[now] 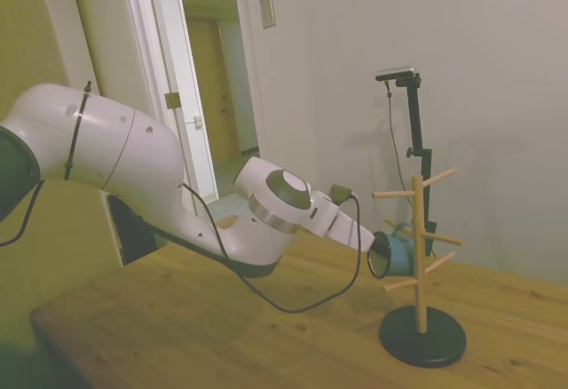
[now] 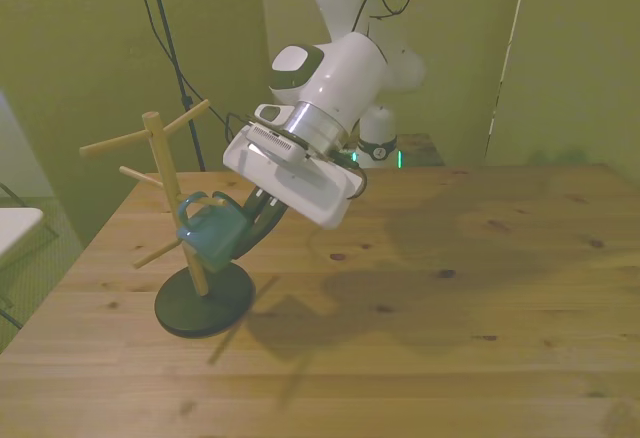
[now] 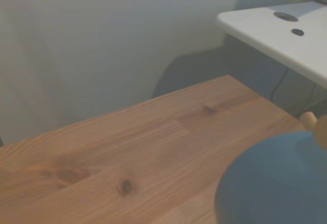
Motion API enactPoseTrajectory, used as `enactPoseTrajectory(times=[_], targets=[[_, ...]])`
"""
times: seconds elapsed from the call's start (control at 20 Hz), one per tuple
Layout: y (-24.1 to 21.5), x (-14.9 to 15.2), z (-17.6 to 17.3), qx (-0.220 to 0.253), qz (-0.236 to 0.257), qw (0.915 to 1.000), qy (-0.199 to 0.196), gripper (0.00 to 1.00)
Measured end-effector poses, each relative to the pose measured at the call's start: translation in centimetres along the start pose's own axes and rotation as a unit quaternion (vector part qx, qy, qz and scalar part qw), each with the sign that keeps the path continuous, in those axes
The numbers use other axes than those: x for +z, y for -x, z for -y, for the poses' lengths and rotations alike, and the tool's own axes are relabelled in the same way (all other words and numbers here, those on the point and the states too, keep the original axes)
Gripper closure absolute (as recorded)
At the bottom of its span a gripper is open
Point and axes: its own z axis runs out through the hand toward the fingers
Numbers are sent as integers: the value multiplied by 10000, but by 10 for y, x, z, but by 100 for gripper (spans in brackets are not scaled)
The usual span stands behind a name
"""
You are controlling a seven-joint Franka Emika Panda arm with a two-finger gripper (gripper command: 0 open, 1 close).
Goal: Unload the mug
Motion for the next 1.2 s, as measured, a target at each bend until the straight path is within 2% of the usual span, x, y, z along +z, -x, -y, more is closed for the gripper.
enactPoseTrajectory(times=[1.2], targets=[[-3,-24,17,41,4,9997,-229,100]])
